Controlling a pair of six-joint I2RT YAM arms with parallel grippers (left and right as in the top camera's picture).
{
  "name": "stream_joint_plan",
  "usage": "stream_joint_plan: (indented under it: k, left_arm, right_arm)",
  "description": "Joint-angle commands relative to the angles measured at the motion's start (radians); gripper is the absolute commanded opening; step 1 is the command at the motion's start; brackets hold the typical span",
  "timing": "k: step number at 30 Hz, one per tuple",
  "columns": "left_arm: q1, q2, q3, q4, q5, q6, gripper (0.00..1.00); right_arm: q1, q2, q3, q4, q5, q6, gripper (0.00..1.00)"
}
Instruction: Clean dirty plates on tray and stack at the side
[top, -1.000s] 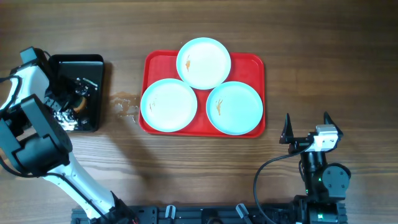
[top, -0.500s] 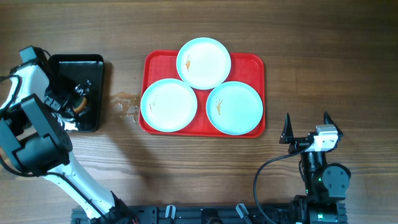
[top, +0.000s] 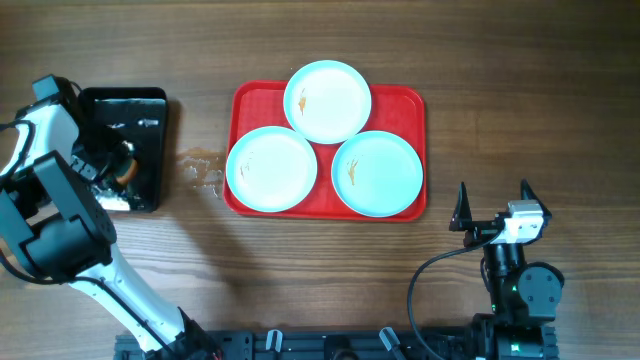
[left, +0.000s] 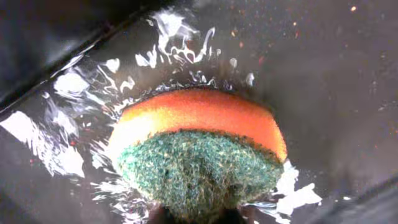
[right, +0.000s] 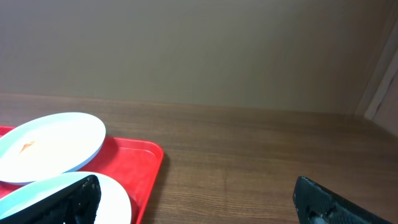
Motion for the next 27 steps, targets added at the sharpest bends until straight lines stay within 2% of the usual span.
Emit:
stream_joint_plan:
  k: [1,7,14,22,27]
  left_arm:
    - [0.002,0.0,-0.002,-0.025,0.008,0.0,0.04]
    - [0.002,-0.132,0.011,-0.106,0.009,0.0,0.04]
    - [0.001,-0.244,0.011,-0.1,0.034,0.0,0.04]
    - [-0.001,-0.165,-0.087,0.01,0.006,0.0,0.04]
    - [-0.001,-0.143,-0.092,0.02,0.007,0.0,0.04]
  right_arm:
    - [-0.005,-0.007,-0.001,0.003,0.01,-0.008,1.0]
    - [-0.005,-0.007,-0.001,0.003,0.01,-0.008,1.0]
    - [-0.005,-0.007,-0.001,0.003,0.01,-0.008,1.0]
    - [-0.005,-0.007,-0.001,0.003,0.01,-0.008,1.0]
    - [-0.005,-0.007,-0.001,0.003,0.01,-0.008,1.0]
